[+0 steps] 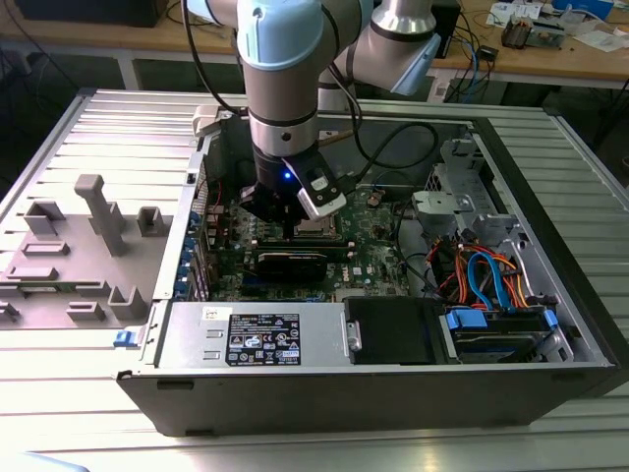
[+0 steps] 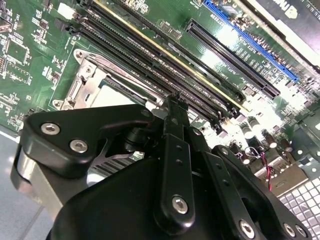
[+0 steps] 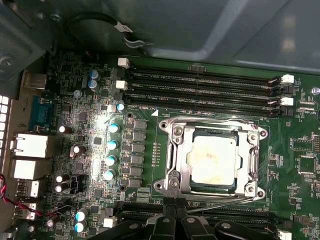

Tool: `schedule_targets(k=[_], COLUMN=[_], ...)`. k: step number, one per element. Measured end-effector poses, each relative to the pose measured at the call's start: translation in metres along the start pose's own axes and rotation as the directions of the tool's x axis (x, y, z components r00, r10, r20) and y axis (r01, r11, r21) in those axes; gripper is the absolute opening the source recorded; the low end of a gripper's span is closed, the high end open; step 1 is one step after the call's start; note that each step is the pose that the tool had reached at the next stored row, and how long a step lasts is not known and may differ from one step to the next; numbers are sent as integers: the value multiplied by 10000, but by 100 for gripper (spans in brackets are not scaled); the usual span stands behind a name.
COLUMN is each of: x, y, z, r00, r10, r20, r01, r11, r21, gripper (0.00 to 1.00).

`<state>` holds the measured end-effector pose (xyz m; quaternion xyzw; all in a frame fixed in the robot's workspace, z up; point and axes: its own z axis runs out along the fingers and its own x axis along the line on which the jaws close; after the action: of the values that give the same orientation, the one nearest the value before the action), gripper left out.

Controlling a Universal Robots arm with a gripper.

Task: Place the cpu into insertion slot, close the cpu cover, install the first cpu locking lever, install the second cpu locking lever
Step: 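Install the second cpu locking lever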

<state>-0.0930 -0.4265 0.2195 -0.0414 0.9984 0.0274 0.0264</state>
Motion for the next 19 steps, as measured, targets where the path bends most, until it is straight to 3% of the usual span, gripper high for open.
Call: schedule_targets(k=[9, 13, 19], x=[21, 19, 18], y=[16, 19, 18], z=[25, -22, -28], r00=[10000, 10000, 10000], r10=[-2, -1, -1], r20=[43, 43, 44], r01=[2, 1, 1], r11=[10000, 10000, 10000], r21=[-21, -21, -21], gripper=[11, 11, 11])
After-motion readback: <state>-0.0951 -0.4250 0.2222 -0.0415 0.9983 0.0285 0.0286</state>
